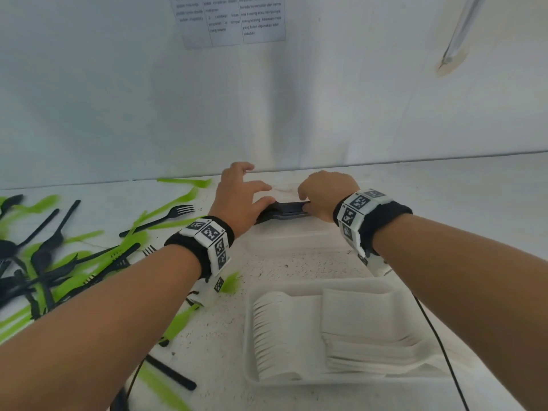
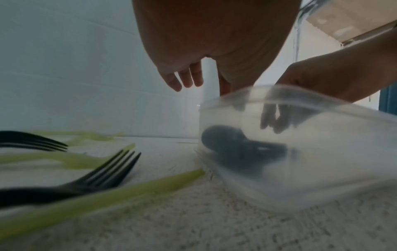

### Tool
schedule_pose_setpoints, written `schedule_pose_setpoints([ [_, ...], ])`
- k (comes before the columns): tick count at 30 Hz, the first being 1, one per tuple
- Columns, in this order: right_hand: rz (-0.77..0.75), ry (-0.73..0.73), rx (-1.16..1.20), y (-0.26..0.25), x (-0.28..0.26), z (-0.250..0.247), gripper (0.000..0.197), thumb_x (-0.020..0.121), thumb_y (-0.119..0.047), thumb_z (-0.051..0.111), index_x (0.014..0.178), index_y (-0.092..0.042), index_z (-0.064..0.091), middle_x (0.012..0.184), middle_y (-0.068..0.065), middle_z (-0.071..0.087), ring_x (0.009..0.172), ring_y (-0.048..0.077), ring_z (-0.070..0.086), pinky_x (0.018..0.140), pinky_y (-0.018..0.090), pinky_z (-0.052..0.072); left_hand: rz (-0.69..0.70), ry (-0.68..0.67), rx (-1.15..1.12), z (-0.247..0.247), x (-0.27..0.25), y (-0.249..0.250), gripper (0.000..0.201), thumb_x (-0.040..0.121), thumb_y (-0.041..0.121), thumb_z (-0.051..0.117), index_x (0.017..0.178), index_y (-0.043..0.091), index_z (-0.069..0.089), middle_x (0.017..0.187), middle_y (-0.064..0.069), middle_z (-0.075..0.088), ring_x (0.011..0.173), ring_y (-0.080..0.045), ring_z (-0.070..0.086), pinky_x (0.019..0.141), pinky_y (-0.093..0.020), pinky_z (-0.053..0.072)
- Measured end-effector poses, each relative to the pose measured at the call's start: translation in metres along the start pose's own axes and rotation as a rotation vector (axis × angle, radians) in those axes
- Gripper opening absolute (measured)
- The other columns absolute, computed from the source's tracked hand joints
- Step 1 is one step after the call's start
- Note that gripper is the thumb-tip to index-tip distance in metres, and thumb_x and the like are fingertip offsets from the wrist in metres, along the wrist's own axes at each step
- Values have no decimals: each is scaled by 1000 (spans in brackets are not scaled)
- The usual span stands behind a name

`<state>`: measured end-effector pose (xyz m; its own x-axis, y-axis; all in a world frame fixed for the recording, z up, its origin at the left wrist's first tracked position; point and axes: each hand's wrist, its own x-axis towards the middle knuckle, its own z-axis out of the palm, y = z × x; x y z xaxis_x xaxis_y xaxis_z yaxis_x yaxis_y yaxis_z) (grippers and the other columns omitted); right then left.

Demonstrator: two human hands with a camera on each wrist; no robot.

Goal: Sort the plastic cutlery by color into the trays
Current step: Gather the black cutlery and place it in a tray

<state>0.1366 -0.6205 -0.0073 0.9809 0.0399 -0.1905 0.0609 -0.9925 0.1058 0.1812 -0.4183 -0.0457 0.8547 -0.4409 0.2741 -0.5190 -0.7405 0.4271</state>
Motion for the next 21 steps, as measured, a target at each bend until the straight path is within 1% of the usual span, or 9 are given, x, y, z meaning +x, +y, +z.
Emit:
schedule_pose_setpoints([
  [1, -7, 37, 18, 1, -3, -4, 21, 98, -32, 56, 111, -21, 70, 108, 2, 65, 93, 25, 66, 73, 34, 53, 0, 19, 10, -5, -1, 0, 24, 91, 38, 73, 109, 23, 78, 137, -8, 43, 127, -27, 38, 108, -34, 30],
  [3, -18, 113, 91, 1, -9, -15, 27, 100, -42, 52, 115, -26, 66, 113, 0, 63, 100, 25, 64, 82, 38, 54, -18, 31, 11, -19, -3, 0, 25, 92, 39, 72, 111, 23, 75, 134, -8, 43, 124, -27, 38, 107, -32, 29],
  [6, -1, 153, 320, -7, -13, -32, 35, 98, -54, 52, 124, -32, 60, 117, -4, 64, 107, 22, 61, 93, 42, 53, -116, -14, 24, -50, -9, -2, 35, 94, 45, 67, 123, 24, 66, 131, -7, 44, 125, -26, 39, 108, -36, 33],
  [9, -18, 106, 603, -28, -18, -44, 54, 94, -59, 58, 139, -32, 47, 119, -1, 66, 111, 23, 62, 100, 40, 48, -244, -102, 66, -86, -24, -7, 47, 94, 50, 65, 132, 24, 57, 133, -10, 48, 124, -28, 48, 106, -40, 40],
  [12, -86, 70, 762, -62, -28, -53, 74, 90, -66, 60, 150, -31, 37, 137, 5, 60, 124, 27, 57, 105, 38, 42, -384, -201, 61, -121, -51, -12, 65, 92, 55, 65, 143, 21, 46, 138, -11, 53, 120, -25, 56, 98, -35, 45],
  [15, -187, 31, 801, -102, -42, -61, 87, 86, -73, 59, 155, -30, 28, 147, 7, 54, 133, 29, 52, 107, 39, 39, -512, -291, 92, -150, -90, -21, 83, 90, 64, 63, 153, 20, 33, 147, -9, 51, 130, -26, 53, 107, -37, 42],
  [17, -248, 4, 804, -129, -50, -64, 90, 85, -75, 58, 155, -29, 28, 149, 6, 53, 134, 29, 51, 107, 39, 39, -579, -324, 114, -168, -119, -29, 82, 90, 66, 60, 154, 21, 33, 148, -7, 52, 130, -25, 53, 108, -39, 41],
  [19, -309, -23, 776, -157, -59, -69, 88, 85, -77, 56, 154, -28, 33, 150, 4, 52, 134, 27, 51, 107, 39, 40, -622, -316, 151, -187, -149, -38, 75, 91, 68, 58, 148, 23, 40, 144, -3, 54, 127, -23, 54, 103, -36, 42],
  [21, -377, -74, 677, -185, -66, -73, 85, 87, -78, 51, 153, -26, 39, 153, 1, 48, 138, 24, 48, 111, 40, 37, -643, -305, 189, -202, -178, -47, 63, 91, 67, 56, 138, 24, 52, 137, -1, 57, 121, -21, 55, 95, -33, 42],
])
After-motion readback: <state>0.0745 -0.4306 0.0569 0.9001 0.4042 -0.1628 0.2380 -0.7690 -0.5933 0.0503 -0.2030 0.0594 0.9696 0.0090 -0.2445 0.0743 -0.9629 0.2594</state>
